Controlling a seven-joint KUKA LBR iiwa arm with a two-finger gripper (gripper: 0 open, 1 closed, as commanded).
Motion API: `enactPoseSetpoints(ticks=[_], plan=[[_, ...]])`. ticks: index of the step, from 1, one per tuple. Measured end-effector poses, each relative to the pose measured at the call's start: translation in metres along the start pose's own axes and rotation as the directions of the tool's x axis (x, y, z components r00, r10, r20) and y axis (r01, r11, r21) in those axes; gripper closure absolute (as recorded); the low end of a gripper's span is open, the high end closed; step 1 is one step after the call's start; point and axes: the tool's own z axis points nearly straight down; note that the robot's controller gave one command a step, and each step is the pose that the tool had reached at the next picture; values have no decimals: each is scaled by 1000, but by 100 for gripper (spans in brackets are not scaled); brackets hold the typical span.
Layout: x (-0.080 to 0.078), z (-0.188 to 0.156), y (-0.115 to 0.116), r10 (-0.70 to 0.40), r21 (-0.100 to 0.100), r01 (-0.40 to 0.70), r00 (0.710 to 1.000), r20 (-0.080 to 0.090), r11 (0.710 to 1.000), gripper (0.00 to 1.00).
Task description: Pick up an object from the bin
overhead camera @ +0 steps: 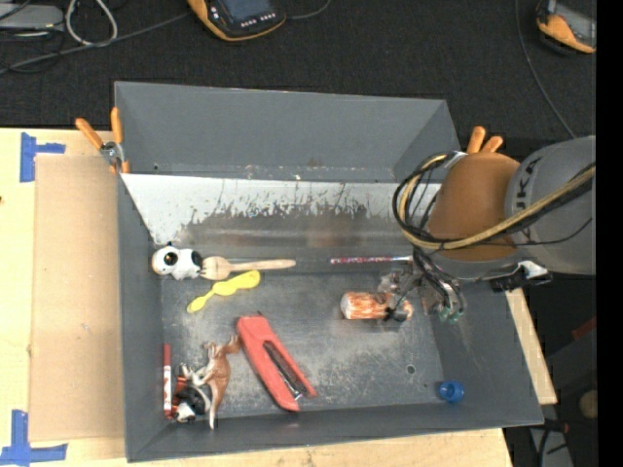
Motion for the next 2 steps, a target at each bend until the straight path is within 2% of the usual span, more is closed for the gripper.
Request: enactPoseSetpoints(ticks=[1, 2], plan=[[0, -7, 0, -1, 0, 1, 1000, 1, 1000, 100], [2, -39, 0, -2, -1, 2, 1000, -7, 1000, 100]])
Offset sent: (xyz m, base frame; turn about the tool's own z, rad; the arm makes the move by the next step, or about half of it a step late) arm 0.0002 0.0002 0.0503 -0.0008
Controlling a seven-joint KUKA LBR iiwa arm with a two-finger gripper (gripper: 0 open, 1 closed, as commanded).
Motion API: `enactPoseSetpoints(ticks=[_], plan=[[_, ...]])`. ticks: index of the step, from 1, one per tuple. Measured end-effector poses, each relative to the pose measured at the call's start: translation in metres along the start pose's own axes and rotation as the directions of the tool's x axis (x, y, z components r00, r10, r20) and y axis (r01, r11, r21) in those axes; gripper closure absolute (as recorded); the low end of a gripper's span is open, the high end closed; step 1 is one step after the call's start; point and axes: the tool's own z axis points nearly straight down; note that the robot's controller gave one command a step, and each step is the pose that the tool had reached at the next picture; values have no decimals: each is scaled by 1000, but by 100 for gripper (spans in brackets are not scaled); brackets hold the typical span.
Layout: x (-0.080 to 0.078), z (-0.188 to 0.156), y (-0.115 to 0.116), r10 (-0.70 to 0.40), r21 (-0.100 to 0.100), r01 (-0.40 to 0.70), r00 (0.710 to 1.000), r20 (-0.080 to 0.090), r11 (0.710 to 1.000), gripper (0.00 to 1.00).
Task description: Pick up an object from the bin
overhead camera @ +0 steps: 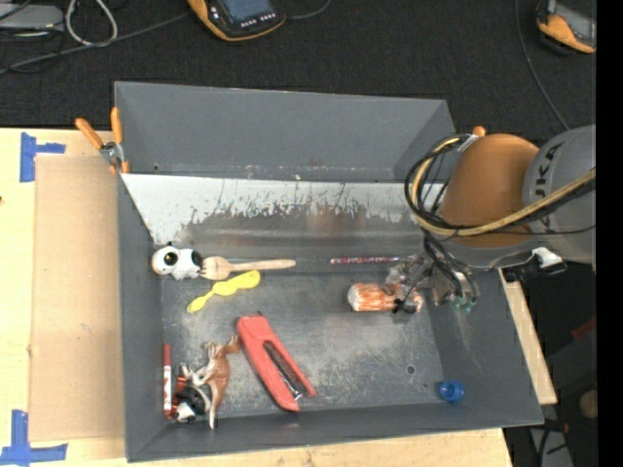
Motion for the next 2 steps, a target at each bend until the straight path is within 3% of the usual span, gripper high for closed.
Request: enactPoseSetpoints(ticks=[2], plan=[[1, -99, 0, -2, -1, 2, 1000, -2, 1000, 100]])
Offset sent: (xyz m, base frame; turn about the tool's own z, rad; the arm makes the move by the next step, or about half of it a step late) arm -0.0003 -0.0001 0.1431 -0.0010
